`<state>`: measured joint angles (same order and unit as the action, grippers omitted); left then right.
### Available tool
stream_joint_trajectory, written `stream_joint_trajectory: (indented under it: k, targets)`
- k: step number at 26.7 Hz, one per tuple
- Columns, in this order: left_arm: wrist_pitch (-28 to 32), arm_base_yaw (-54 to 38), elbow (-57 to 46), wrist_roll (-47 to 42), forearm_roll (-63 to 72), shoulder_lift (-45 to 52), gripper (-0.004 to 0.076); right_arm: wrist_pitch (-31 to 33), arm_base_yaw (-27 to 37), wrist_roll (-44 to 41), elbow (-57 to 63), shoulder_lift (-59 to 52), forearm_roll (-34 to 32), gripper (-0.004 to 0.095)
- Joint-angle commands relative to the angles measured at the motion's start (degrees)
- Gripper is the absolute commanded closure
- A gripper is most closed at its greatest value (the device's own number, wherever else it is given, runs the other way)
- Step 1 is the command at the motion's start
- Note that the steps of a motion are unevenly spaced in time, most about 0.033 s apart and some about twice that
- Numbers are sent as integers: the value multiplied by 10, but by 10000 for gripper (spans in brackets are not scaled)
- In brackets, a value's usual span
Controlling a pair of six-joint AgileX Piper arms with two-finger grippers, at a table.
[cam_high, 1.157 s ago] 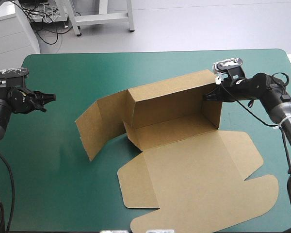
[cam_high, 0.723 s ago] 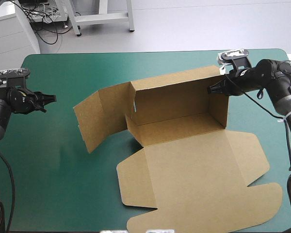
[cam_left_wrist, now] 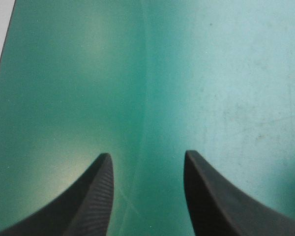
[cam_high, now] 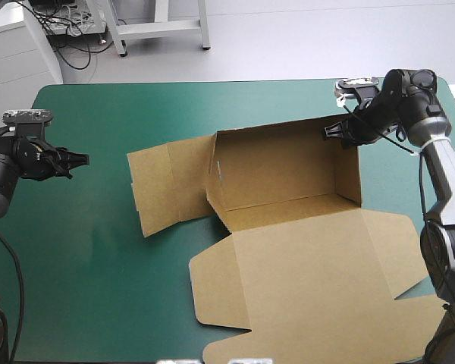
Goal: Fold the box
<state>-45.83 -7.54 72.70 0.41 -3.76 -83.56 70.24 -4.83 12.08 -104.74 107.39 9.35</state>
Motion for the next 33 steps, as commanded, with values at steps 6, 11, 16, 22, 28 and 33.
stream_joint_trajectory:
  k: [6, 11, 16, 22, 28, 33]
  targets:
    - [18, -2, 15, 2, 2, 19, 398, -69, 0, 33, -8, 4, 14, 820]
    - [18, -2, 15, 9, 10, 19, 398, -117, -9, 33, -14, 5, 12, 436]
    - [17, -2, 15, 14, 16, 19, 398, -161, -15, 33, -16, 5, -2, 218]
    - [15, -2, 15, 16, 17, 19, 398, -112, -15, 29, -61, 5, -18, 218]
    - [6, -2, 15, 27, 17, 19, 398, 13, -15, -4, -136, 4, -44, 218]
    - [3, -2, 15, 37, 17, 19, 398, 13, -23, -28, -136, -47, -50, 218]
